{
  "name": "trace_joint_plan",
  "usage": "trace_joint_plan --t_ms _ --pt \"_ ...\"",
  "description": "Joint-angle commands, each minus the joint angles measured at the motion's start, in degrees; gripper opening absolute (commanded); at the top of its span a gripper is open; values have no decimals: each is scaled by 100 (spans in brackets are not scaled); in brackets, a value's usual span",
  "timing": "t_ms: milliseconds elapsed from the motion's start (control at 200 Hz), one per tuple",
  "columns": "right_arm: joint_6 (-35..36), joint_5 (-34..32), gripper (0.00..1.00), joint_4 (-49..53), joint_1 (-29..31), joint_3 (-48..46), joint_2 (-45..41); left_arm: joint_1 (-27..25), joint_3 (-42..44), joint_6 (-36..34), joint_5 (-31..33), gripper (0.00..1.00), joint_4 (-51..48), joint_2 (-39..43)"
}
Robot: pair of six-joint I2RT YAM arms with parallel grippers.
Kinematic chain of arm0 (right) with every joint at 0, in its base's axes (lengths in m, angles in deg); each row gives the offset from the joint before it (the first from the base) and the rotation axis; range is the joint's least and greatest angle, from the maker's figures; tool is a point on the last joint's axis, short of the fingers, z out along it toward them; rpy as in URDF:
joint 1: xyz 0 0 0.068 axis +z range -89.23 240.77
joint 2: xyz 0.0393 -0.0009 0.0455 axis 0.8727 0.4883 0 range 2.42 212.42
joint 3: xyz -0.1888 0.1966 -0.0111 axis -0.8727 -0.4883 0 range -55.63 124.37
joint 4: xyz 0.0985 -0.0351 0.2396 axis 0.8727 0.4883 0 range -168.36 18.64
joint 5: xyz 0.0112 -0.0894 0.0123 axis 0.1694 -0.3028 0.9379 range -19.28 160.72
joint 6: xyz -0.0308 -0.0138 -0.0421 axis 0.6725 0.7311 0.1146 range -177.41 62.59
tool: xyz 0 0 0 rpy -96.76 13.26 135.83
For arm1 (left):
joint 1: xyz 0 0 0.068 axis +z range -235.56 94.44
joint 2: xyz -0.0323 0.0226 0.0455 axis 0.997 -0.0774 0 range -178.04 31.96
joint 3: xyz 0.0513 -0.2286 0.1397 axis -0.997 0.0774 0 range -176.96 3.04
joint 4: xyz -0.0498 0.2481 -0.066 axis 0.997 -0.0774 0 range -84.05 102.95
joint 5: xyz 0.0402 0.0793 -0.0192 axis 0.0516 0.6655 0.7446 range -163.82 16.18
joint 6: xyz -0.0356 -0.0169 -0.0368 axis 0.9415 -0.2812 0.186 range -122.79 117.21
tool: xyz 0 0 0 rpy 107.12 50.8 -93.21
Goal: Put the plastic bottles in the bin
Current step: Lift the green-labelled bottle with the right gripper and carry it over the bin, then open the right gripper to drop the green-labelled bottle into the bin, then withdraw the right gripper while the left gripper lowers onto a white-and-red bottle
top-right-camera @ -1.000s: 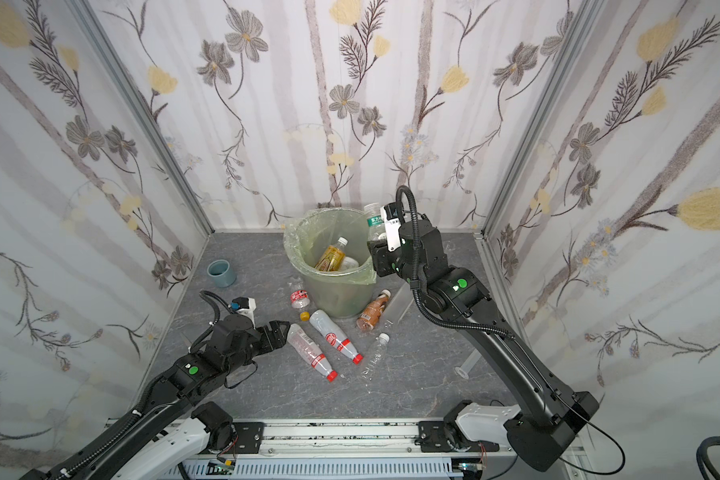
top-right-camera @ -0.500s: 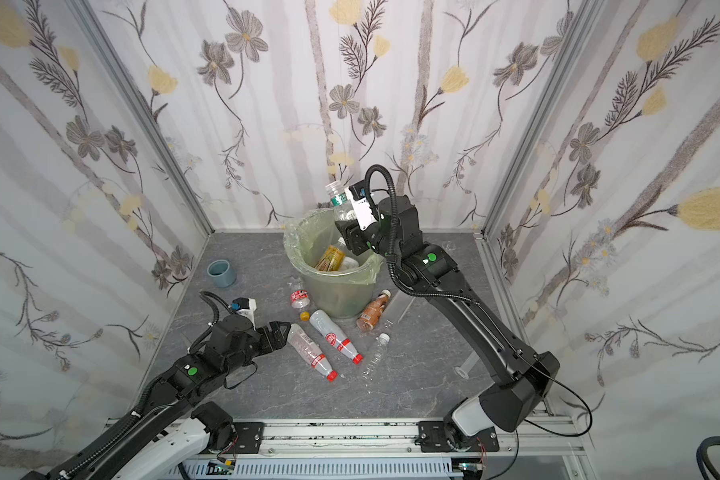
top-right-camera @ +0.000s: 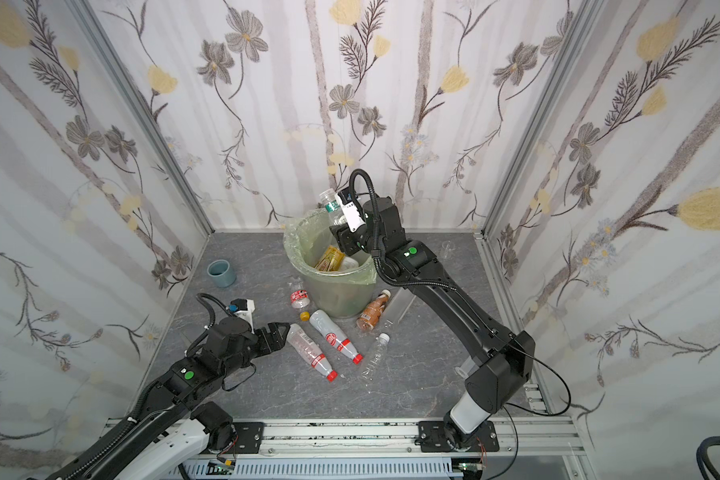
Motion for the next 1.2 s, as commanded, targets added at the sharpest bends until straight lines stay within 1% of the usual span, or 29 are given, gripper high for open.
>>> trace_joint_plan --t_ms 0,265,530,680,700,885,1035,1194 --pt "97 -114 66 -306 -10 -37 63 -1 44 82 1 90 -6 66" --pt "102 -220 74 -297 -12 -159 7 1 53 110 7 90 -47 126" --pt "43 -275 76 -277 -5 -583 -450 -1 53 114 -58 90 -51 21" --pt "-61 -284 76 -288 -3 -1088 -953 -1 62 131 -131 90 -44 -47" --pt "-85 -292 76 -296 1 -1170 -1169 -1 62 133 -142 90 -44 -58" --pt "-279 -411 78 -332 -12 -2083 -2108 -1 79 162 -210 90 -35 -198" --pt "-571 -604 81 -340 -62 -2942 -2905 -1 107 235 -248 90 -26 -328" --pt "-1040 -752 82 -359 -191 -3836 -3615 -1 160 320 -300 89 -2 -416"
